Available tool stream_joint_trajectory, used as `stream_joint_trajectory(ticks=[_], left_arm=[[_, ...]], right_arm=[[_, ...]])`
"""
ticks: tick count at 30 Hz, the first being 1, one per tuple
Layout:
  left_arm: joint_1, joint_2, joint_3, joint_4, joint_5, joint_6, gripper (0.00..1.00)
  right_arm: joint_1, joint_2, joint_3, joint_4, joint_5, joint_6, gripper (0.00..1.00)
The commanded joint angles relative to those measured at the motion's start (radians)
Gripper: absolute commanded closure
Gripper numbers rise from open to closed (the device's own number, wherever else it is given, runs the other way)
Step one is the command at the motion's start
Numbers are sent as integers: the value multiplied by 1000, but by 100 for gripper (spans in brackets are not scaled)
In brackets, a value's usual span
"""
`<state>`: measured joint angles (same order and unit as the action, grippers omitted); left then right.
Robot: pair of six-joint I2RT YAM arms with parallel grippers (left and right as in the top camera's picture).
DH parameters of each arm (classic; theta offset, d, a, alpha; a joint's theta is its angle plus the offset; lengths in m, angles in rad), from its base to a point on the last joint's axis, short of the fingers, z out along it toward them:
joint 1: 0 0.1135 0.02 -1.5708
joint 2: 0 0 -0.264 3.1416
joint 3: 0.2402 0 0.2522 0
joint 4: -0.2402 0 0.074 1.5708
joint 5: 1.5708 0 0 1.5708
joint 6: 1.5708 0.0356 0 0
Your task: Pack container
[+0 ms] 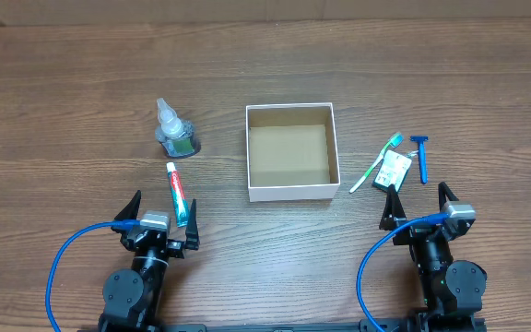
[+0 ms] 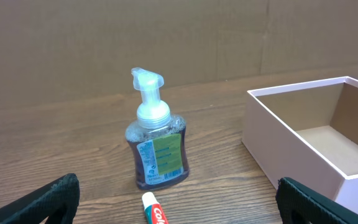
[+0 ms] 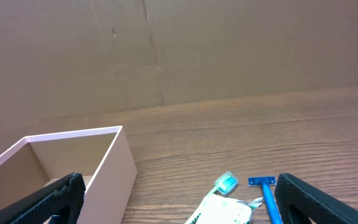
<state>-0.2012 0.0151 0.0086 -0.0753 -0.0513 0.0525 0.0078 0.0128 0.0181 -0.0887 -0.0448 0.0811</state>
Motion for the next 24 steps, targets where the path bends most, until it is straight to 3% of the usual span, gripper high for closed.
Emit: stream_joint_trajectory(ticks=[1,18,22,24], left_arm=[[5,-10,-4,3,19,11,0],[5,-10,-4,3,19,11,0],[5,-10,-4,3,19,11,0],[5,-10,-4,3,19,11,0]], right_arm=[[-3,-9,-10,9,-2,-3,0],[-3,-9,-10,9,-3,10,0],[-3,-9,-10,9,-17,178,0],[-3,-9,-10,12,-61,375,0]])
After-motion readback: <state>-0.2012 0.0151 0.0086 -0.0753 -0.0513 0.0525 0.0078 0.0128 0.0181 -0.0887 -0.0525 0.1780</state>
